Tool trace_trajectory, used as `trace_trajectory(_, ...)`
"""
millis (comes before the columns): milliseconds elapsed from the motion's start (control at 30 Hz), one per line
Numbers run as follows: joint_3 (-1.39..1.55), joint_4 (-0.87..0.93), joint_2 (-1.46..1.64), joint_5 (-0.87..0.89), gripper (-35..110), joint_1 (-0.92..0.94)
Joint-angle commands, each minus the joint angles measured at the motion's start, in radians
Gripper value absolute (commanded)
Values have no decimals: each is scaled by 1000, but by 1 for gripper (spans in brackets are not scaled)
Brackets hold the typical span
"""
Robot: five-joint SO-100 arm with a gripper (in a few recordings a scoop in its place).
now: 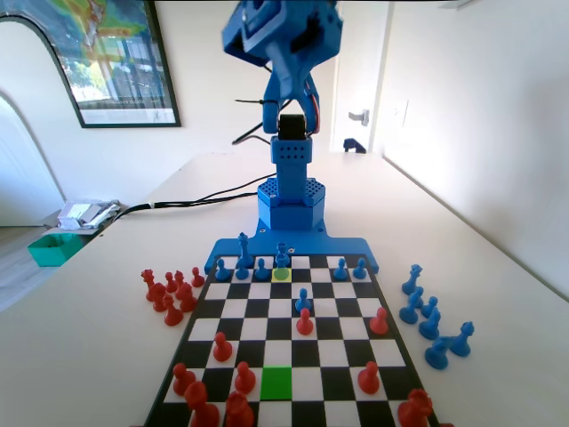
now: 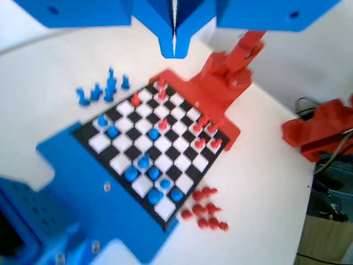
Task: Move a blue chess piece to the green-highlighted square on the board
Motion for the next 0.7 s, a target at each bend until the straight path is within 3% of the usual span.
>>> trace_trajectory(0, -60, 11, -98, -195, 1, 58)
trace_trajectory(100, -38, -6, -163, -301, 1, 89)
trace_trajectory(367, 87, -107, -247, -334, 3, 126)
trace_trajectory(533, 199, -121, -272, -442, 7, 201)
trace_trajectory(667, 287, -236, -314, -485, 9, 229)
